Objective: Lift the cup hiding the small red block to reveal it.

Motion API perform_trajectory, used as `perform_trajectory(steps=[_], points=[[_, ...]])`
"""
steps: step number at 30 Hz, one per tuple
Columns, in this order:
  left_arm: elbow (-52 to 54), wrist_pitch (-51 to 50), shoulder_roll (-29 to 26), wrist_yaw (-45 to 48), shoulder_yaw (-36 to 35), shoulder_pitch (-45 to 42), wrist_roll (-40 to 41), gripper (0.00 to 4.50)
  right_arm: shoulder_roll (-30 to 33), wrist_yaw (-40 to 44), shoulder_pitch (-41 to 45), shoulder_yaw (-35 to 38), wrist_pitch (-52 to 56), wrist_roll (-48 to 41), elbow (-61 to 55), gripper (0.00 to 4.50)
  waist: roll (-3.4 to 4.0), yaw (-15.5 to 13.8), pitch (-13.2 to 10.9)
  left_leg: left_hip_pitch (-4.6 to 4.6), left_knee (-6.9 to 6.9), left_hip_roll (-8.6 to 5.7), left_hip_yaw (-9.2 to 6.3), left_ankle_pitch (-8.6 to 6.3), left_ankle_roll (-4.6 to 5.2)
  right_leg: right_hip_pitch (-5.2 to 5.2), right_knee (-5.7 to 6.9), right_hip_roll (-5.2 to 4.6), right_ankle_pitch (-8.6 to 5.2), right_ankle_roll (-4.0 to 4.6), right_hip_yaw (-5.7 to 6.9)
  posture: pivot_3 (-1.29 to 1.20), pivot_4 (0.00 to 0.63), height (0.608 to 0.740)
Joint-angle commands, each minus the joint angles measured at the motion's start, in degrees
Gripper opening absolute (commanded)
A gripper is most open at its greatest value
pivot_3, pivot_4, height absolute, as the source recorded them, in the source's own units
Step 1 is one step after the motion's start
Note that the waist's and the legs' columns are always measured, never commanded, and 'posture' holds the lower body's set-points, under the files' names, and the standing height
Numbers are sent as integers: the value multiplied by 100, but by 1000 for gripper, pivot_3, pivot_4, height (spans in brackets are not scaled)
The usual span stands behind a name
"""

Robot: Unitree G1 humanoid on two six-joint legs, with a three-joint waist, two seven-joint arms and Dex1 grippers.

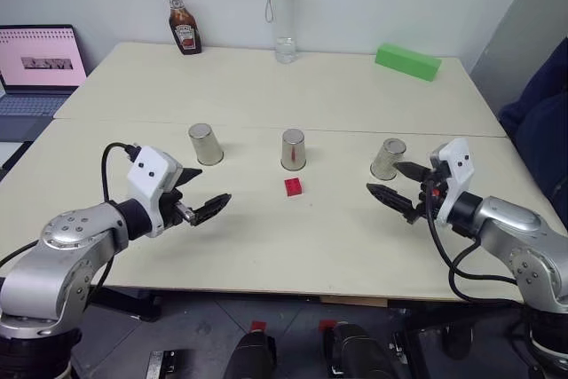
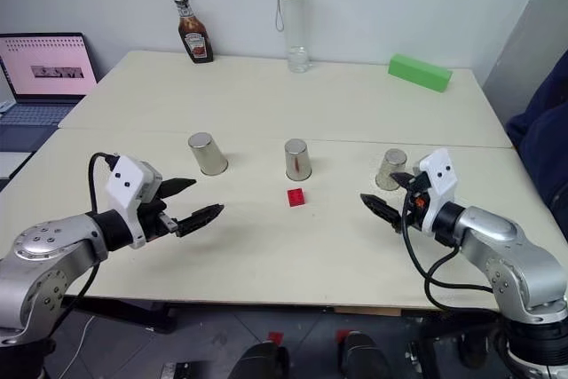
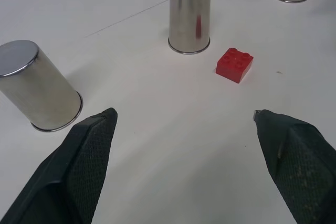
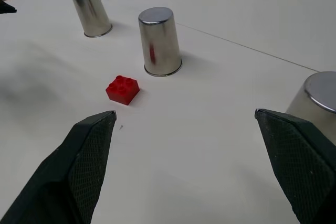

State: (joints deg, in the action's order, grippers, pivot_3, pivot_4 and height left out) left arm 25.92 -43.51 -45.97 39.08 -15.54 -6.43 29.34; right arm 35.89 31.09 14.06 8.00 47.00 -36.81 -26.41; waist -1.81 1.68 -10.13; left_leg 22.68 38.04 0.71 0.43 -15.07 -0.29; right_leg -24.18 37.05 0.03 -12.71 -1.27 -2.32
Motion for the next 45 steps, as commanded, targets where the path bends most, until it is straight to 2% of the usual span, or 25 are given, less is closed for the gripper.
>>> perform_trajectory(steps=[1,45], points=[[6,94,-85,47,-137,-70,26,4416,120,36,18,252,-29,-74,-197,4500,0,0,0,0,0,0,0,0,0,0,0,0,0,0,0,0,150,740],[138,-96,-134,14,-192,10,210,4416,34,-107,-17,298,58,-174,-225,4500,0,0,0,-1,0,0,0,0,0,0,0,-1,-1,1,0,0,150,740]])
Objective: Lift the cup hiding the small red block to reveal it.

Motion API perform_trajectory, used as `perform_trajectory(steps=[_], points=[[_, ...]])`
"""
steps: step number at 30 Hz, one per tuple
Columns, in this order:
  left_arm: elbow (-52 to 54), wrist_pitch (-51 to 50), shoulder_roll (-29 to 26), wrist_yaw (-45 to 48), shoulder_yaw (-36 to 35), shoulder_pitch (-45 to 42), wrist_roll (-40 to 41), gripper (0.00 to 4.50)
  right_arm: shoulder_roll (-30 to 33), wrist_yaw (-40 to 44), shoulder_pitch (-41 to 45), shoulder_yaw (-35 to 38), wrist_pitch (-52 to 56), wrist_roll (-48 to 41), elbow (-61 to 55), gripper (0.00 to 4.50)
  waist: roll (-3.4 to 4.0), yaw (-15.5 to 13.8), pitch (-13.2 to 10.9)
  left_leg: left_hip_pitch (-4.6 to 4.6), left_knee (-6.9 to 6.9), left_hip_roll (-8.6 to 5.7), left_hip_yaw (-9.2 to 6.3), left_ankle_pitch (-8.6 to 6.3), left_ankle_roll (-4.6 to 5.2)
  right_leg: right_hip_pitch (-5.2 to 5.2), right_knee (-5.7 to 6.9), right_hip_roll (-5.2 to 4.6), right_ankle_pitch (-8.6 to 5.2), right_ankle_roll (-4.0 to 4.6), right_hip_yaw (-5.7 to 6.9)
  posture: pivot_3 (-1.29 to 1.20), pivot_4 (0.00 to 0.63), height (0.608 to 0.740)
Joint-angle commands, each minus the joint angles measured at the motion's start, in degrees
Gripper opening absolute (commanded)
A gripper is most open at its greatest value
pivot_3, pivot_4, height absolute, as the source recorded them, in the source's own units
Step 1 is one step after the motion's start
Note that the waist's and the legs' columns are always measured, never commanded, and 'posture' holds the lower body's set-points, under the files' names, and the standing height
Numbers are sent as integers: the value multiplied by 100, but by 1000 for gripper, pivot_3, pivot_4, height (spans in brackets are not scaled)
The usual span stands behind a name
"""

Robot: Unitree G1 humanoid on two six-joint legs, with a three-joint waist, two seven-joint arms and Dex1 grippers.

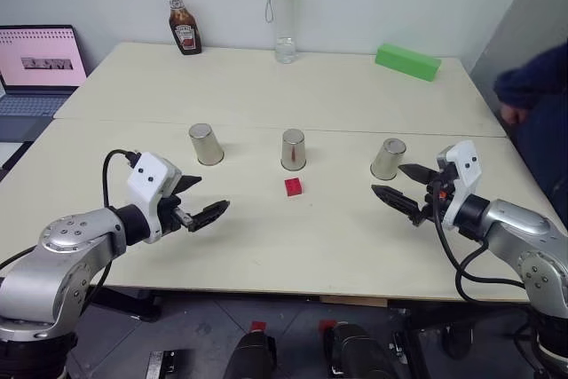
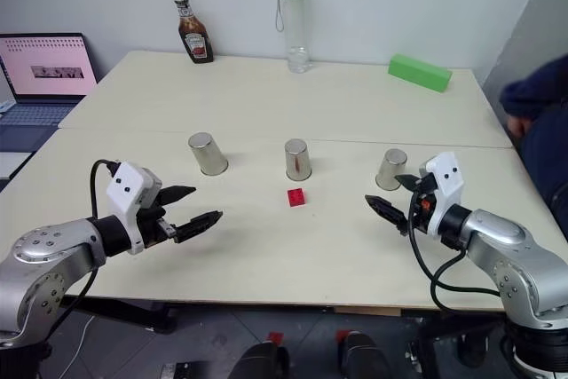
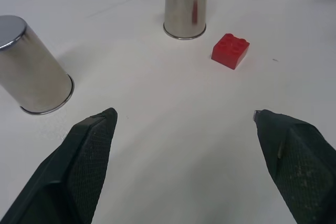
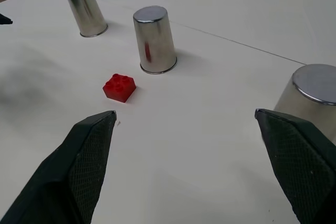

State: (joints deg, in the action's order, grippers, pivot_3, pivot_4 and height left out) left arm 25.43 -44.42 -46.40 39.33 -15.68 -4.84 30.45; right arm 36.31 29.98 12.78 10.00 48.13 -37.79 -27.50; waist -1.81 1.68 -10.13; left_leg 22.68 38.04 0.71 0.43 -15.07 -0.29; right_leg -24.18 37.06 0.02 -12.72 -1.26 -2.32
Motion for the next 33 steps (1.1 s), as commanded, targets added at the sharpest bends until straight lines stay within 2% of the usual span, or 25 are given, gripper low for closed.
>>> perform_trajectory(steps=[1,11,20,33], points=[[169,-14,-94,-14,-218,-176,116,4416,-26,-11,108,89,-65,-68,-119,4500,0,0,0,0,0,0,-1,0,0,0,0,0,0,0,0,0,150,740],[129,53,-74,-37,-87,-186,18,4416,-53,27,208,101,-130,-18,29,4500,0,0,0,0,0,0,0,0,0,0,0,0,0,0,-1,0,150,740],[18,141,-270,157,-164,-148,-30,4416,-118,-24,202,100,-76,-48,-39,4500,0,0,0,1,0,-1,1,0,0,0,-1,0,0,0,-1,0,150,740],[88,181,-191,195,-83,-171,17,4416,-95,-12,129,135,-42,-106,-197,4500,0,0,0,1,0,0,0,0,0,0,-1,0,0,0,0,0,150,740]])
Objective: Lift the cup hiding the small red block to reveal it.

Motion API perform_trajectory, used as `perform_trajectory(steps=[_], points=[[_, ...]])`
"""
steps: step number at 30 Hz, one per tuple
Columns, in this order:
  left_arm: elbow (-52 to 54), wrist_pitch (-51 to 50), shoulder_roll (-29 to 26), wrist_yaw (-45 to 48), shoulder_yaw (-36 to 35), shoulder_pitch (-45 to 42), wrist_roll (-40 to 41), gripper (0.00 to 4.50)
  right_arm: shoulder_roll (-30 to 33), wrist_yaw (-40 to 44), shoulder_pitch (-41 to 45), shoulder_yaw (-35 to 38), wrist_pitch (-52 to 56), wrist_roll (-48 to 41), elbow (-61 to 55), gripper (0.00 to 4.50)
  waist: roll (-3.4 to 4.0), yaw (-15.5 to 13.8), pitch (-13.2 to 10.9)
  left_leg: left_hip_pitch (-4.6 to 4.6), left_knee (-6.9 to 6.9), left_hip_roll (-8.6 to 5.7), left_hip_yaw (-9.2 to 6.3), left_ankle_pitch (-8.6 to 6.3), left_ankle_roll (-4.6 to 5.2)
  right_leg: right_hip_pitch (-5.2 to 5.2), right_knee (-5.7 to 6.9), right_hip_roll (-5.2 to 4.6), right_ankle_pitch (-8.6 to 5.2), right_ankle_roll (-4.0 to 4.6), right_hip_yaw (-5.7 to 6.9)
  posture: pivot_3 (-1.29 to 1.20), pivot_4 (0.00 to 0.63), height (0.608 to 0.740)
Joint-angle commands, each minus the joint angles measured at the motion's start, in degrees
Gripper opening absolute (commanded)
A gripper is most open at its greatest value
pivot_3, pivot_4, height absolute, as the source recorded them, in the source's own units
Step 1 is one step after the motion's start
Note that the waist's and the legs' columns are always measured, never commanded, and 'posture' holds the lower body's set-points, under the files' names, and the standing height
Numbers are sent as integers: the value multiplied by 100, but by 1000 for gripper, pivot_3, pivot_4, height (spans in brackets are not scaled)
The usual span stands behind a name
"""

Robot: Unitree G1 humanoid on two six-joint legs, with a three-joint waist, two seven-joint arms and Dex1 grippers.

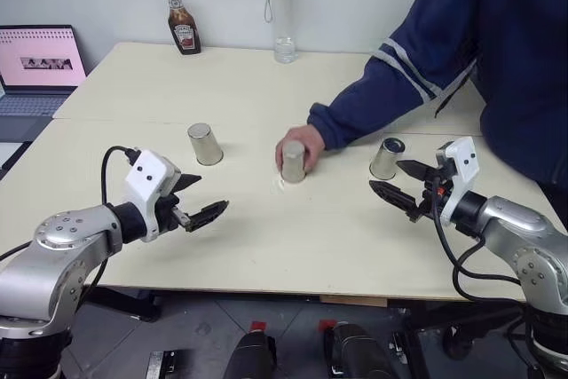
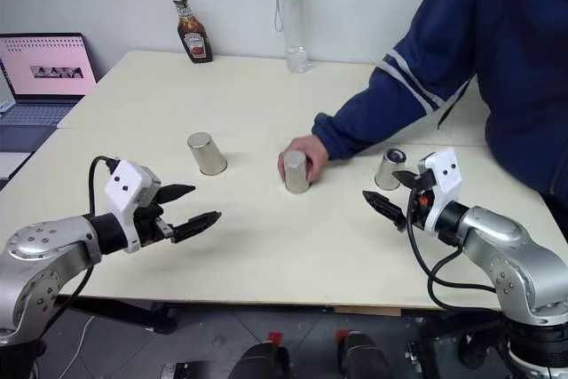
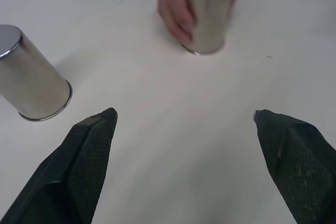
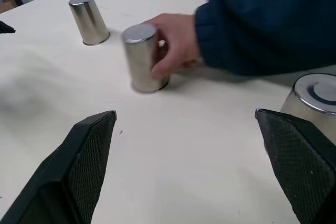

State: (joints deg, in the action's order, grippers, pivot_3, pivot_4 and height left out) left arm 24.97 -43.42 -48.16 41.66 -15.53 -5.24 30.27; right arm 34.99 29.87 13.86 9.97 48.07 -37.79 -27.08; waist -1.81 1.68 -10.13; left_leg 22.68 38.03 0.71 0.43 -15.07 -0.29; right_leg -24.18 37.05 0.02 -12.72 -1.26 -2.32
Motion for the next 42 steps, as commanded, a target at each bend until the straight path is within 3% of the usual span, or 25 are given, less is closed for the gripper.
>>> perform_trajectory(steps=[1,42], points=[[146,74,9,-54,-103,-130,49,4416,18,-15,23,129,-34,-107,-240,4500,0,0,0,0,0,0,0,0,0,0,0,0,0,0,0,0,150,740],[468,-106,-41,-143,-391,129,201,4416,27,-9,30,150,-74,-248,-161,4500,0,-1,0,1,-2,1,-1,0,0,-2,0,0,-1,1,1,0,150,740]])
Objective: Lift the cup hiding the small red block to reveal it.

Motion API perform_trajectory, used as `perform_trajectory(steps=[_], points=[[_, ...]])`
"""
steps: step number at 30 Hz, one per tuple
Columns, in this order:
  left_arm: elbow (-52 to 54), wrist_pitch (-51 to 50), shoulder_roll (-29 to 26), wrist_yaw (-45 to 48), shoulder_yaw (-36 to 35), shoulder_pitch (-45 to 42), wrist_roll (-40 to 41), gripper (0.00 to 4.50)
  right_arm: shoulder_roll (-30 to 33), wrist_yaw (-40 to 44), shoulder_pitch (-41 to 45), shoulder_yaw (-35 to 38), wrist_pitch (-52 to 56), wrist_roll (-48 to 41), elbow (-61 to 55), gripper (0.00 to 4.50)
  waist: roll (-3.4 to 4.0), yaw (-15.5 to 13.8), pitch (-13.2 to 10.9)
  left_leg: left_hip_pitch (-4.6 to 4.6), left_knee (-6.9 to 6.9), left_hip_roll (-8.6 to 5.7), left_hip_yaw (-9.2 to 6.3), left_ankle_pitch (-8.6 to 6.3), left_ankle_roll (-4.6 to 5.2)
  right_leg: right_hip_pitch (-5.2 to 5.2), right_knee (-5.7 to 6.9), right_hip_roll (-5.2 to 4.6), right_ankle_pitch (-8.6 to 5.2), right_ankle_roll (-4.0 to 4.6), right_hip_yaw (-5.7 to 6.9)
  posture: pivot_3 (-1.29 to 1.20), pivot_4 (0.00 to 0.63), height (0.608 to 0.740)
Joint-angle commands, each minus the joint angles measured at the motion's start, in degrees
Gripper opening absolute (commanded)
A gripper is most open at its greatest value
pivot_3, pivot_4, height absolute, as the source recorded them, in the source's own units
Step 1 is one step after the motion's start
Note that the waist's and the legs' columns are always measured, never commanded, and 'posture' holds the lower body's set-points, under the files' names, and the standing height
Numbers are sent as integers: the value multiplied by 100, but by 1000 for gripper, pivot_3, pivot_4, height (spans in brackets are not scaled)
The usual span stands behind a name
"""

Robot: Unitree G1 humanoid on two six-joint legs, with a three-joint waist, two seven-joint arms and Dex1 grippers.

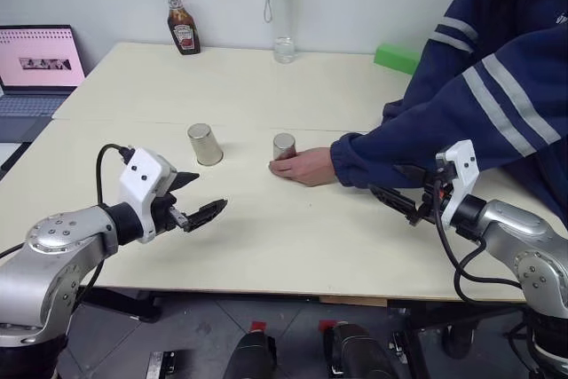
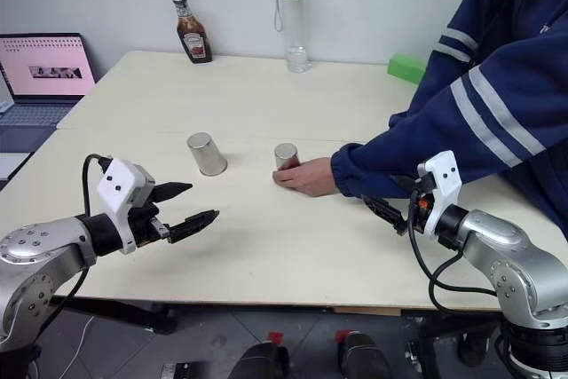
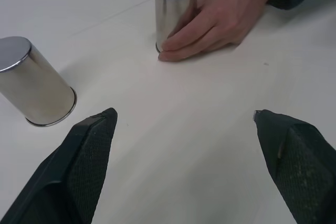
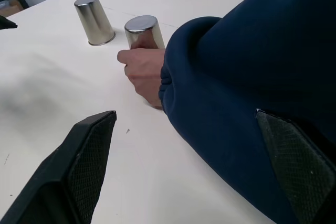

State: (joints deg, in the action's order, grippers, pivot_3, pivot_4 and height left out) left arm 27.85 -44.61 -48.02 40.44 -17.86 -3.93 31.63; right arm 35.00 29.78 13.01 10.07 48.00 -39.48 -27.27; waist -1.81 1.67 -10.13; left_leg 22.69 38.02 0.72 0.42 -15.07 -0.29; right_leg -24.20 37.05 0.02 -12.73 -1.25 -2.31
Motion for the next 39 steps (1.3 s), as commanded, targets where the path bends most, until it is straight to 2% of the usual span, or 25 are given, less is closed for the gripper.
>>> perform_trajectory(steps=[1,10,13,19,23,30,39], points=[[197,-4,-56,-17,-160,4,81,4416,43,11,109,150,-58,-84,-139,4500,0,0,0,0,0,0,-1,0,0,0,0,0,0,0,1,0,150,740],[253,-12,23,-21,-193,21,176,4416,169,115,92,228,-48,-70,-21,4500,-2,22,1,-5,2,1,5,0,0,3,1,0,-1,2,-3,0,150,740],[439,109,86,57,83,45,196,4416,130,164,-22,75,-226,175,175,4500,-15,58,9,-22,-1,11,12,0,0,10,3,7,-6,11,-7,0,150,740],[552,91,513,6,511,-485,510,4416,-169,168,246,-214,-1016,790,1113,4500,-1,14,1,-22,5,9,14,1,0,8,12,17,-13,23,-12,0,150,740],[643,234,695,128,942,-709,519,4416,-424,217,612,-434,-1568,1225,1955,4500,-3,12,2,-20,6,2,27,0,0,10,4,33,3,-4,-13,0,150,740],[418,425,790,258,1378,-1127,407,4416,-768,240,1165,-604,-2183,1715,3099,4500,-2,10,2,-4,1,4,15,0,0,-1,4,36,6,-7,-17,0,150,740],[416,519,953,165,1627,-1120,291,4416,-1155,296,1696,-687,-2908,2147,4337,4500,-1,26,1,-9,2,4,22,0,0,1,6,37,7,-8,-19,0,150,740]])
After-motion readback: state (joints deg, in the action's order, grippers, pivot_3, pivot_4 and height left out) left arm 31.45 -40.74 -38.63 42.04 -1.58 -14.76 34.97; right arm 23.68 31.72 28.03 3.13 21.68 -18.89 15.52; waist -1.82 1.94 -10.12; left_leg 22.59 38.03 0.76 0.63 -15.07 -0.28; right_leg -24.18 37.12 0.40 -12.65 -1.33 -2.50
